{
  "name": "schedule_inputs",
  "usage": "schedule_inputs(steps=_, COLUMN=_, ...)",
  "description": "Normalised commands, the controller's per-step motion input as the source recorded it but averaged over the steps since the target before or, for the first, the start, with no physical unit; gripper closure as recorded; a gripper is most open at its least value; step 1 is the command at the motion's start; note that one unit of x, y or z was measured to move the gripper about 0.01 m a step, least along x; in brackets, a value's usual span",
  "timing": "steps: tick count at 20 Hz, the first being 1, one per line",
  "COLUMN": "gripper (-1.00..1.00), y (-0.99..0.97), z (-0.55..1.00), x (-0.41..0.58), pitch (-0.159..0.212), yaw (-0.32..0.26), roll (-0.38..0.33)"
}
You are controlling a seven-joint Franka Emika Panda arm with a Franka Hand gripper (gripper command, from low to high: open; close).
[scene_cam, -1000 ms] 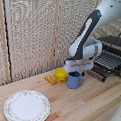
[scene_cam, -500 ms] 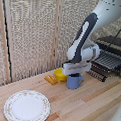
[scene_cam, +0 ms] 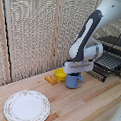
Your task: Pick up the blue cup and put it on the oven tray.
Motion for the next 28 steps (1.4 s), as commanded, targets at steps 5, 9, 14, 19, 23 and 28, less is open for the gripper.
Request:
schedule_inputs(steps=5, gripper=1.00, y=-0.13, z=0.91, x=0.457, pitch=0.000, yaw=-0.064, roll=0.039)
schedule_inputs(steps=9, gripper=1.00, y=-0.02, z=0.75, x=0.631, pitch=0.000, yaw=-0.103, roll=-0.038)
schedule_inputs(steps=14, gripper=1.00, y=0.00, z=0.67, x=0.621, pitch=0.000, yaw=-0.138, roll=-0.113)
schedule_inputs(steps=19, gripper=1.00, y=-0.23, z=0.71, x=0.533, pitch=0.017, yaw=-0.155, roll=-0.027)
schedule_inputs(steps=23, gripper=1.00, y=-0.65, z=0.63, x=0.307, pitch=0.085, yaw=-0.120, roll=0.013)
schedule_inputs(steps=28, gripper=1.00, y=-0.89, z=0.40, x=0.105, pitch=0.108, yaw=-0.081, roll=0.000)
